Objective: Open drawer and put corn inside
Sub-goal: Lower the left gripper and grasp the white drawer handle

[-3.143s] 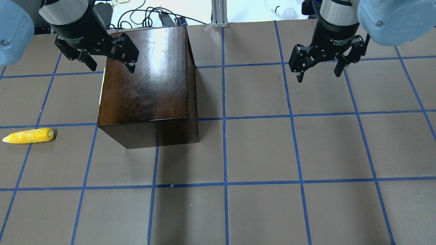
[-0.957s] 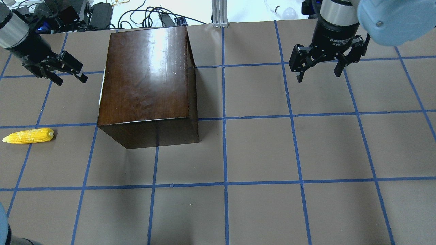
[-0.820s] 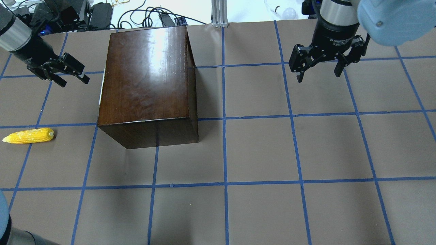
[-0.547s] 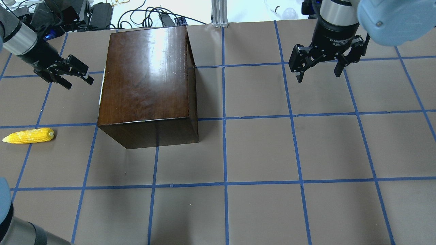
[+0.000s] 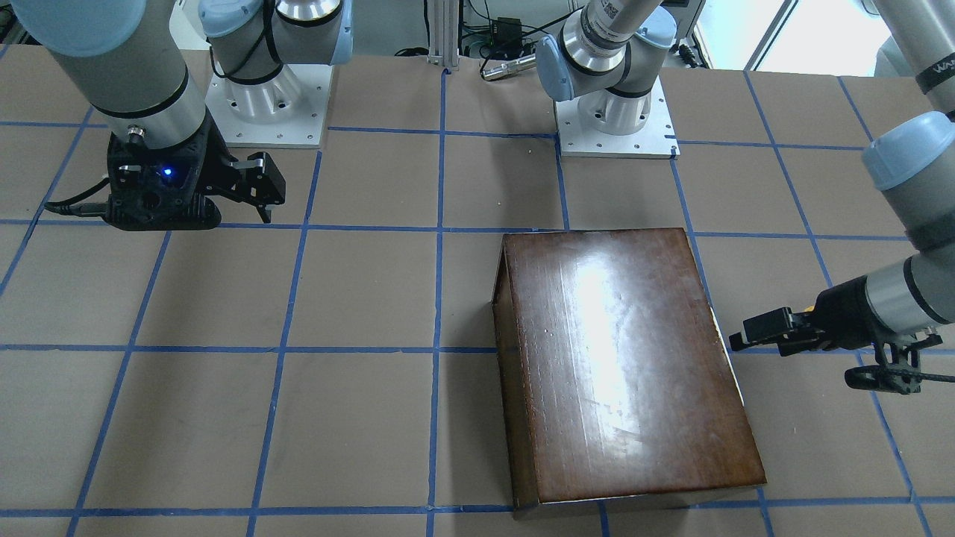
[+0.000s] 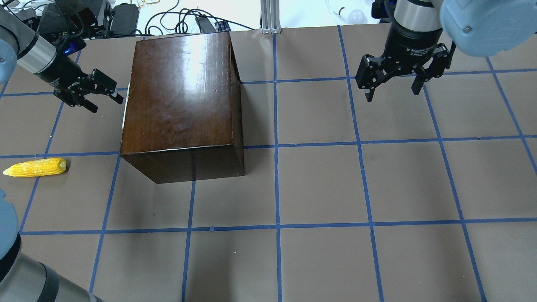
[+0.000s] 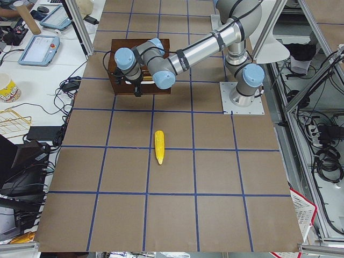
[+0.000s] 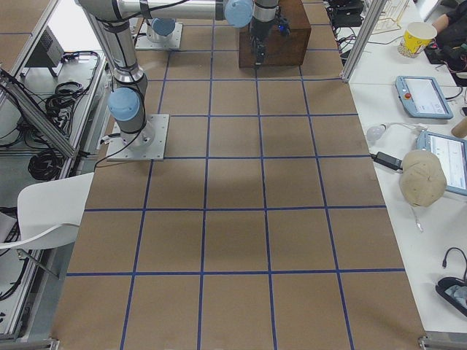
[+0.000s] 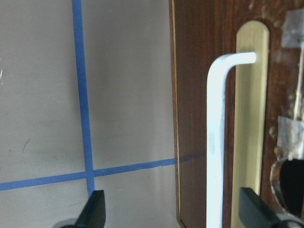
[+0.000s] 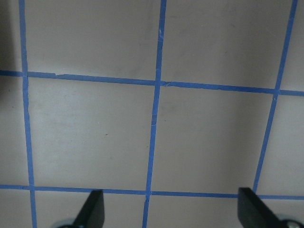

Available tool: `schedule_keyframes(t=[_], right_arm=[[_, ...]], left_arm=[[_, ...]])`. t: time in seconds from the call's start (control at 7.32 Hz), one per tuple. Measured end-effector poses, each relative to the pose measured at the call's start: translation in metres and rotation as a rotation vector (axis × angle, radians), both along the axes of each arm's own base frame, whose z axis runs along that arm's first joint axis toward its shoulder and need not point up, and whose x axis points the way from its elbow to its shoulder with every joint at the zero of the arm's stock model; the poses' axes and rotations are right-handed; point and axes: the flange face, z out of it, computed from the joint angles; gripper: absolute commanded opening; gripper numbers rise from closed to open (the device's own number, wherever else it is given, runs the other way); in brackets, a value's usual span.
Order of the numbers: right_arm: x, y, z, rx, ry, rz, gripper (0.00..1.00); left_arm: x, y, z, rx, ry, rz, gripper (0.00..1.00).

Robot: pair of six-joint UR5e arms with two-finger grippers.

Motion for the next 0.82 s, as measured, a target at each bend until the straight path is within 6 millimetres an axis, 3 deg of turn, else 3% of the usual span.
schedule_keyframes(t=[0.82], right_arm=[[0.0, 0.0, 0.0, 0.0, 0.0, 0.0, 1.0]], left_arm=[[-0.002, -0.004, -0.017, 0.008, 0.039, 0.016, 1.0]])
